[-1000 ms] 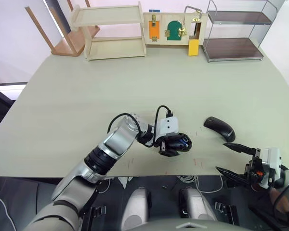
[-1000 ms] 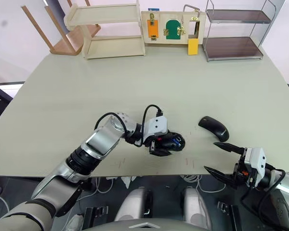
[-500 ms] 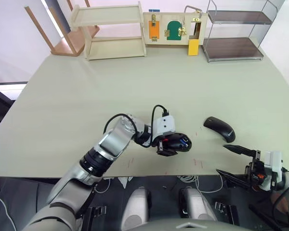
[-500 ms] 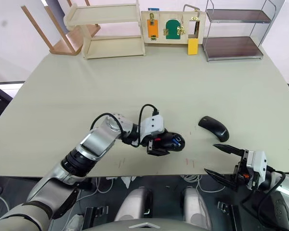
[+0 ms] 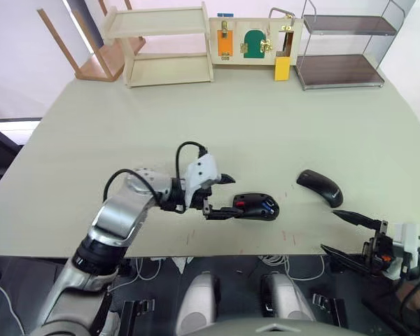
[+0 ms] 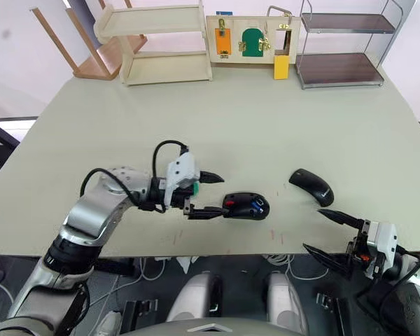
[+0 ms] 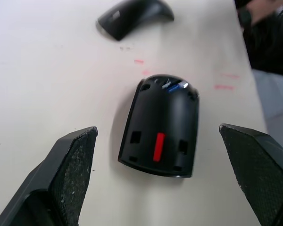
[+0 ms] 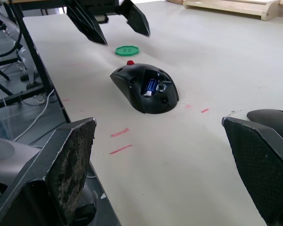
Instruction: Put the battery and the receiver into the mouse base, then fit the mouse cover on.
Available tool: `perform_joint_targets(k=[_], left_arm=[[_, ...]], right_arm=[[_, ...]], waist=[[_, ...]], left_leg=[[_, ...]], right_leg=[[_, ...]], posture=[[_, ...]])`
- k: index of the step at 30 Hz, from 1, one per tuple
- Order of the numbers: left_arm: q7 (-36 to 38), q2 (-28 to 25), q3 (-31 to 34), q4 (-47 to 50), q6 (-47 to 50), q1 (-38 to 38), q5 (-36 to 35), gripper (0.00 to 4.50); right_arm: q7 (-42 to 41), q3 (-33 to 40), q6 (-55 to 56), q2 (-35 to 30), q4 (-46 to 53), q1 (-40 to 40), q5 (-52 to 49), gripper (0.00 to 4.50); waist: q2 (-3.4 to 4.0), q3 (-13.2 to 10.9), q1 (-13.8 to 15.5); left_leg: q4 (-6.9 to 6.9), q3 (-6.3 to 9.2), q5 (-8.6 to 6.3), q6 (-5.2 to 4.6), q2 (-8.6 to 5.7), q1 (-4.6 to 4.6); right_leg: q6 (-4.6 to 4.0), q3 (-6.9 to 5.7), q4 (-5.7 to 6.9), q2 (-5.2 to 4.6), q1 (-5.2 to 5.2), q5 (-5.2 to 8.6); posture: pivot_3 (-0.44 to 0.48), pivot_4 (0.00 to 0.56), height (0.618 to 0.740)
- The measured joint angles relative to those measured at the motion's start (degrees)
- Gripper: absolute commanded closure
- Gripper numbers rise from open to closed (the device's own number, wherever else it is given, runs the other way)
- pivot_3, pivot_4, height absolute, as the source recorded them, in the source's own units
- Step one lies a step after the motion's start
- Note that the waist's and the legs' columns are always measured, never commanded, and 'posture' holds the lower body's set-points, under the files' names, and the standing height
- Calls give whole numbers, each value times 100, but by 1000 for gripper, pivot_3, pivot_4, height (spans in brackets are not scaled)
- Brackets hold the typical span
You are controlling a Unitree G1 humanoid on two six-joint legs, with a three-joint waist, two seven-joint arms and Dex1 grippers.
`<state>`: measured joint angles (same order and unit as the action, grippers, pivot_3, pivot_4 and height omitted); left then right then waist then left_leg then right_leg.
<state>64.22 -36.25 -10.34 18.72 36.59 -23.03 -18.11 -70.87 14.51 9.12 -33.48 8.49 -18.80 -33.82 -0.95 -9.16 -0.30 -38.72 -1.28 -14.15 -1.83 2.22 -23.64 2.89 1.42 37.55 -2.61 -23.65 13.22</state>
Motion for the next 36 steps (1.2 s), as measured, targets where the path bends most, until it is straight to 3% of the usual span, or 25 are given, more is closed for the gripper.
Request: perform_joint_targets(k=[9, 16, 36], left_arm=[[-66, -214, 781, 496, -472, 1024, -559, 78], [192, -406, 1268, 482, -1167, 1789, -877, 78], [745, -827, 1691, 203, -1507, 2041, -1495, 78]], right_arm=[[204, 205, -584, -397, -287, 497, -60, 0], [910, 218, -1248, -760, -518, 1066, 301, 0], [1391, -239, -2646, -1206, -1131, 2035, 1088, 0]], waist=[[3, -2, 28], [4, -3, 15], [5, -5, -10]], left_leg=[[0, -7, 0, 0, -2, 3], [1, -24, 0, 1, -1, 0], [1, -35, 0, 0, -1, 0]], right_leg=[[-2, 6, 0, -2, 0, -1], [-5, 3, -3, -3, -3, -2], [-2, 7, -4, -5, -5, -1]], posture=[[0, 150, 740], [0, 150, 740], [0, 150, 740]])
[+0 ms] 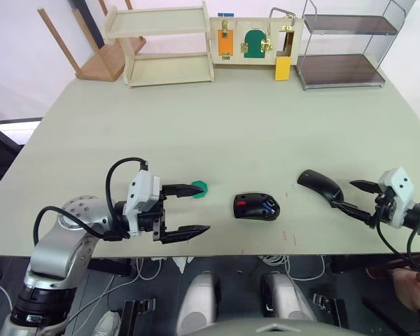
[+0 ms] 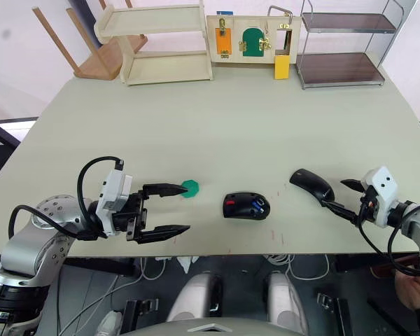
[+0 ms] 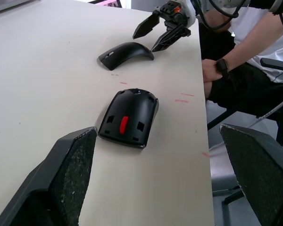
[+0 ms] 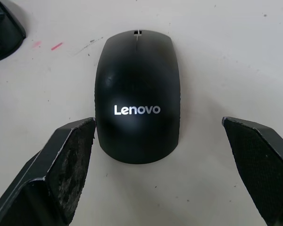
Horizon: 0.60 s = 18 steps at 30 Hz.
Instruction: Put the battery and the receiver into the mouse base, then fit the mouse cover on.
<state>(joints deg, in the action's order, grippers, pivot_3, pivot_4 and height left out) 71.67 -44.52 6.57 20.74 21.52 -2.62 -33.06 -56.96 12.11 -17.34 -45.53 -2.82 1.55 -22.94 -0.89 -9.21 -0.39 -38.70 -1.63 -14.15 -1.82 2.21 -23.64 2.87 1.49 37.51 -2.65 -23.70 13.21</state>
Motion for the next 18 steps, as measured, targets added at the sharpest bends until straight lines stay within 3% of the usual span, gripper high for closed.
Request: perform_joint_targets(k=[18], left_arm=[[116, 0, 0, -117, -209, 40, -98, 78]], right_arm=[[92, -120, -595, 96, 462, 159, -22, 0]], waist=[[0, -1, -18]], left_leg=[[0, -1, 0, 0, 1, -1]], right_leg=[[2, 0, -2, 0, -1, 1]], posture=[[0, 150, 740]])
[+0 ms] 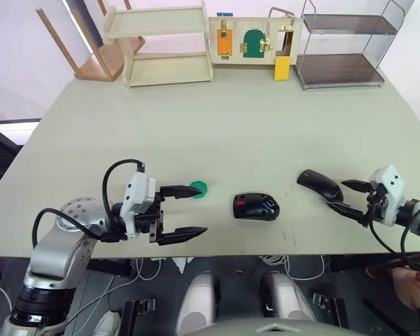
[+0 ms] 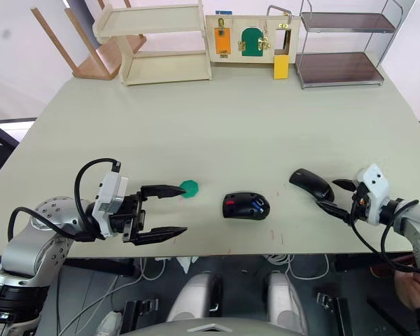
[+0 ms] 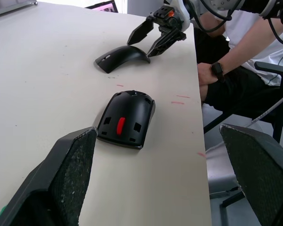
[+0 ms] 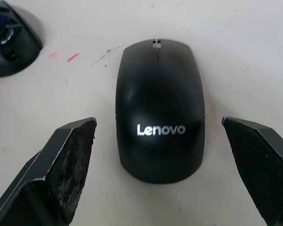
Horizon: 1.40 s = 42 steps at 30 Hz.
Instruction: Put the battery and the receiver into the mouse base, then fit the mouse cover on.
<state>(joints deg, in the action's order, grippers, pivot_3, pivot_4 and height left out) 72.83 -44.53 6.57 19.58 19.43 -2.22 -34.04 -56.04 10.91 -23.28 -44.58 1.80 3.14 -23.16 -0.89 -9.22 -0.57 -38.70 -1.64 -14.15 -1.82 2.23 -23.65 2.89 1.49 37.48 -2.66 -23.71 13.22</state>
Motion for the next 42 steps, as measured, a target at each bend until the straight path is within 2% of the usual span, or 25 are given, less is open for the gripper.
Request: perform_joint_targets(k=[9, 11, 12, 13, 14, 15, 42], left_arm=[[6, 0, 0, -6, -1, -23, -40, 78], [47, 0, 0, -7, -1, -26, -104, 0], [60, 0, 0, -9, -1, -30, -104, 0], [62, 0, 0, -10, -1, -31, -104, 0], [66, 0, 0, -46, -2, -60, -104, 0], [66, 0, 0, -57, -2, -70, -105, 0], [69, 2, -38, -154, -5, -261, -103, 0]], right_arm=[[40, -106, -122, 14, 79, 2, 0, 0], [60, -106, -156, 14, 107, -1, 0, 511], [74, -106, -156, 14, 122, -1, 1, 909], [78, -106, -156, 14, 125, -1, 1, 1066], [105, -103, -157, 14, 167, -1, -3, 1762], [106, -49, -145, 12, 211, 2, -28, 1939], [277, -44, 20, 61, 333, -114, 30, 1939]], waist=[[0, 0, 0], [0, -1, 0], [0, -1, 0], [0, -1, -1], [0, -1, 0], [0, 0, 0], [-5, -1, -5]], left_leg=[[0, 1, 0, 0, 0, 0], [0, 1, 0, 0, 0, 0], [0, 1, 0, 0, 0, 0], [0, 1, 0, 0, 0, 0], [0, 1, 0, 0, 0, 0], [0, 1, 0, 0, 0, 0], [1, 0, 0, 0, 2, 0]], right_leg=[[0, -1, -1, 0, 0, 0], [0, -1, -1, 0, 0, 0], [0, -1, -1, 0, 0, 0], [1, -1, -1, 0, 0, 1], [5, -1, -1, 0, 0, 3], [5, -1, -1, 0, 0, 3], [11, -2, -5, 0, 0, 7]], posture=[[0, 150, 740], [0, 150, 740], [0, 150, 740], [0, 150, 740], [0, 150, 740], [0, 150, 740], [0, 150, 740]])
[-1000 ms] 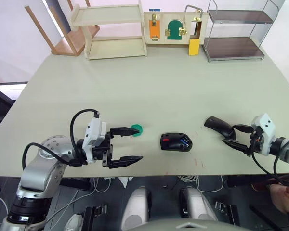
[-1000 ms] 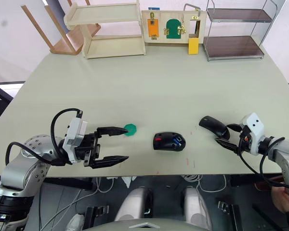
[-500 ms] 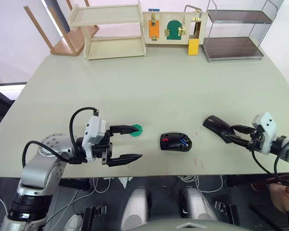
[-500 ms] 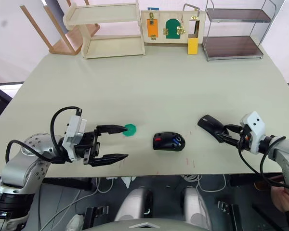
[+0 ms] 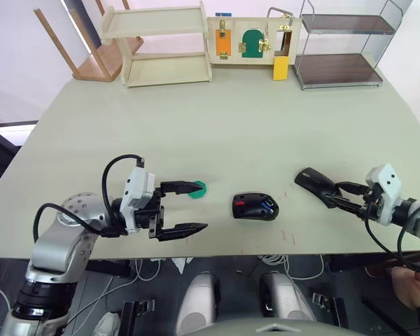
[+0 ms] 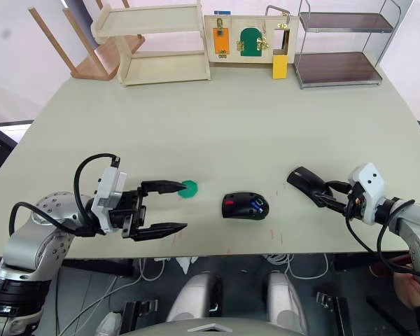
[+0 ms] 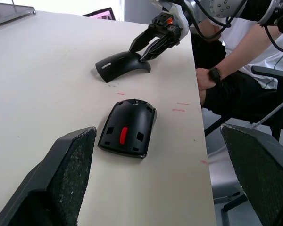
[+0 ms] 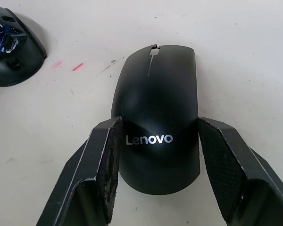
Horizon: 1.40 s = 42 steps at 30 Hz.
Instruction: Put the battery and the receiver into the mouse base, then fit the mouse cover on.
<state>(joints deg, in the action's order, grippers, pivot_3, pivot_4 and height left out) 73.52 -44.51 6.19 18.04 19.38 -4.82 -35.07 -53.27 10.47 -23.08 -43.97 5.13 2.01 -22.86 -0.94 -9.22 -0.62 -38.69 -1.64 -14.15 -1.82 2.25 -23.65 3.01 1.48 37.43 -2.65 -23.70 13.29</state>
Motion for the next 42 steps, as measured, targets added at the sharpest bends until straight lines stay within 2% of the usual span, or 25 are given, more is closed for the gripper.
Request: perform_joint_targets(k=[1, 2, 5, 6, 7, 24, 27, 30, 42], left_arm=[[0, 0, -1, -16, 0, -17, 1, 0], [0, 1, -2, -39, 0, -36, 1, 0], [1, 8, -4, -71, 0, -71, 1, 0], [2, 8, -4, -76, 0, -71, 2, 0], [5, 9, -5, -93, -1, -71, 2, 0], [17, 9, -6, -124, 0, -119, 3, 0], [18, 9, -6, -124, 0, -120, 3, 0], [26, 9, -6, -124, 0, -120, 3, 0], [91, 8, -6, -177, -1, -120, 6, 0]], right_arm=[[0, -1, 7, 1, 0, 0, 6, 1939], [0, -2, 20, 2, 0, -1, 13, 1698], [63, -22, 75, 22, -47, -5, 108, 813], [94, -42, 75, 40, -81, -11, 133, 285], [111, -75, 75, 80, -115, -44, 156, 33], [225, -91, -40, 179, -128, -48, 184, 33], [243, -91, -46, 179, -128, -55, 184, 708], [259, -90, -46, 185, -127, -77, 185, 1993], [218, -62, -49, 145, -72, -100, 146, 1993]], waist=[[0, 0, 0], [0, 0, 0], [0, 0, 1], [0, -1, 1], [1, -1, 1], [3, -4, 1], [3, -4, 1], [3, -4, 1], [5, -5, 1]], left_leg=[[0, 0, 0, 0, 0, 0], [0, 0, 0, 0, 0, 0], [0, 0, 0, 0, 0, -1], [1, 0, 0, 0, 0, -2], [2, 0, 0, 0, 0, -2], [5, -1, 0, 0, 0, -2], [5, -1, 0, 0, 0, -2], [6, -1, 0, 0, 0, -2], [6, -2, 0, 0, 0, -2]], right_leg=[[0, 0, 0, 0, 0, 0], [0, 0, 0, 0, 0, 0], [1, 0, -1, 0, 0, 0], [0, 0, -2, 0, -1, 0], [-1, 0, -3, 0, -1, -1], [-5, 0, -6, 0, -1, -3], [-5, 0, -6, 0, -1, -3], [-5, 0, -7, 0, -1, -3], [-4, 0, -8, 0, -1, -2]], posture=[[0, 150, 740], [0, 150, 740], [0, 150, 740], [0, 150, 740], [0, 150, 740], [0, 150, 740], [0, 150, 740], [0, 150, 740], [0, 150, 740]])
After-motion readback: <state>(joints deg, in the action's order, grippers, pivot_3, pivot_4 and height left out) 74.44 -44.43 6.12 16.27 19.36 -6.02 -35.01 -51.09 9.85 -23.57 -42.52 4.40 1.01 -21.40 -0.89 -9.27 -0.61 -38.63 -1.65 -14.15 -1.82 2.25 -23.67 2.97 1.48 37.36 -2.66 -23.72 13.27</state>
